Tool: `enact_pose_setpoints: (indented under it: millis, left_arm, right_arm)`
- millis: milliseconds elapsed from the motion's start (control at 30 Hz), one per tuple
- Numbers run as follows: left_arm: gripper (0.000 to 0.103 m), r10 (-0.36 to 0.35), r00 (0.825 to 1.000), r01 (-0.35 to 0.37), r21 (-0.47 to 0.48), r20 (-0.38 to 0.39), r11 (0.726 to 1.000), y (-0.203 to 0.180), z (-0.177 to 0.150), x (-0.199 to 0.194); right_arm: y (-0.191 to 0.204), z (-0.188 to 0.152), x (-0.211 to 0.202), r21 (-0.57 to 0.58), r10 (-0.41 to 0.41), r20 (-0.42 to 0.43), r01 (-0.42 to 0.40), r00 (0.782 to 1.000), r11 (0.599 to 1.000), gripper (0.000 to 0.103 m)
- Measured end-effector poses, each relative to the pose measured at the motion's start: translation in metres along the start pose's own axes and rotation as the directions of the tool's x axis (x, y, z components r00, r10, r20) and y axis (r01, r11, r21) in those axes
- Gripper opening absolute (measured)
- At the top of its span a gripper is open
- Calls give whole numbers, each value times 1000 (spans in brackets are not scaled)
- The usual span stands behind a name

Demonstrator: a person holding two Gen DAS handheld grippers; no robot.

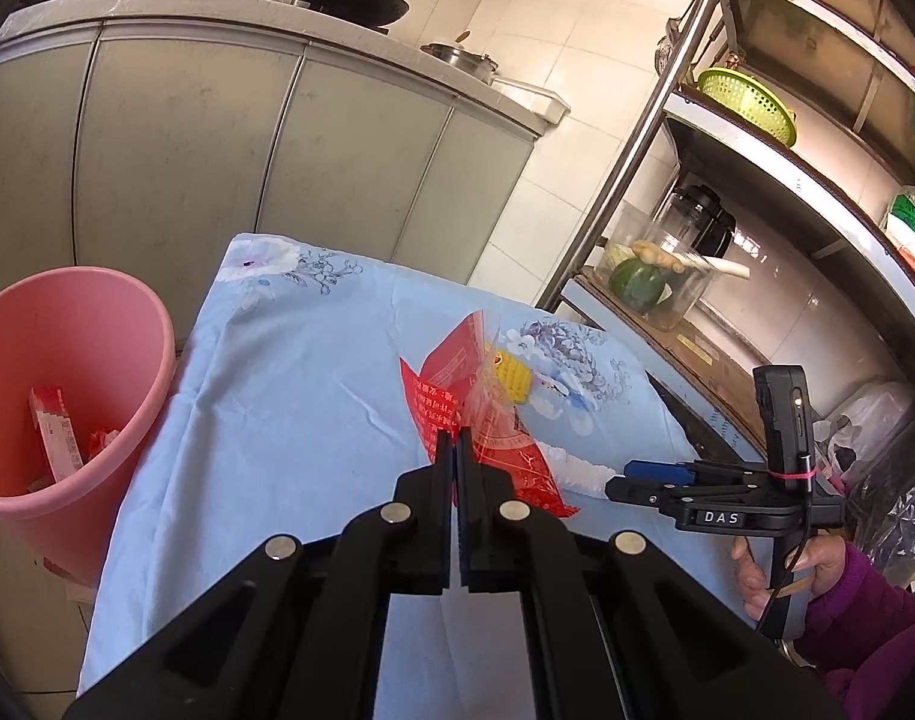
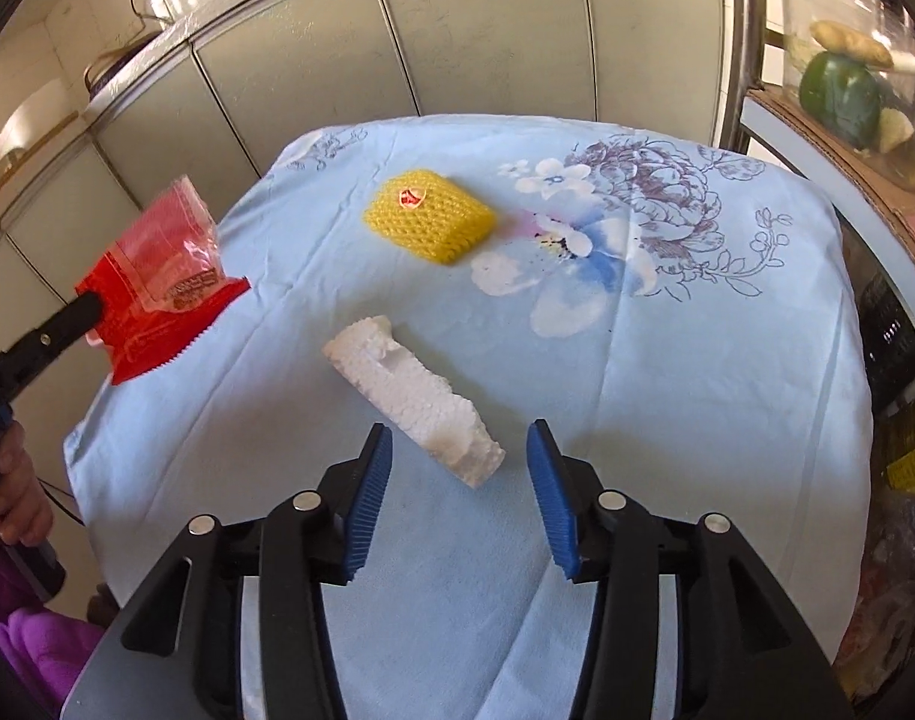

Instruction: Collect trash

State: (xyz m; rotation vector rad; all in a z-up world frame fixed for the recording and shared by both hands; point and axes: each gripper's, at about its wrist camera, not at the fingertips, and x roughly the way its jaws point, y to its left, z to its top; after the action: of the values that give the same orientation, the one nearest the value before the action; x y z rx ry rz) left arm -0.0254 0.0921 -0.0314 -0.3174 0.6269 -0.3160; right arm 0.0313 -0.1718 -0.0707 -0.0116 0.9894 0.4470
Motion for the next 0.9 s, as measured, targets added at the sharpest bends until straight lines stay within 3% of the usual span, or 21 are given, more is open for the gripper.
enact_pose_setpoints:
  millis: [167,333,367,433,533,900]
  left_arm:
    - [1,2,1000,-2,-9,-2,1000,3,-3,-2]
    - [1,6,1000,-6,-18,-3,1000,7,-5,-2]
    - [1,6,1000,-6,-19,-2,1000,7,-5,-3]
    - [1,8,1000,-8,-20,1,1000,7,-6,-4]
    - [1,13,1000,-13,-25,6,1000,8,-7,-6]
    - [1,83,994,-80,-40,65,996,15,-7,-29]
  right_arm:
    - [2,-2,10,-6,9,-22,-9,1000,1000,48]
    - [11,-5,7,-34,-2,8,2,1000,999,47]
    - [13,-6,6,-38,-6,12,7,1000,999,45]
    - [16,-7,5,-49,-19,11,19,1000,999,32]
    - [21,-9,7,-63,-37,6,37,999,997,24]
    - [60,5,-14,-139,-6,116,22,993,990,23]
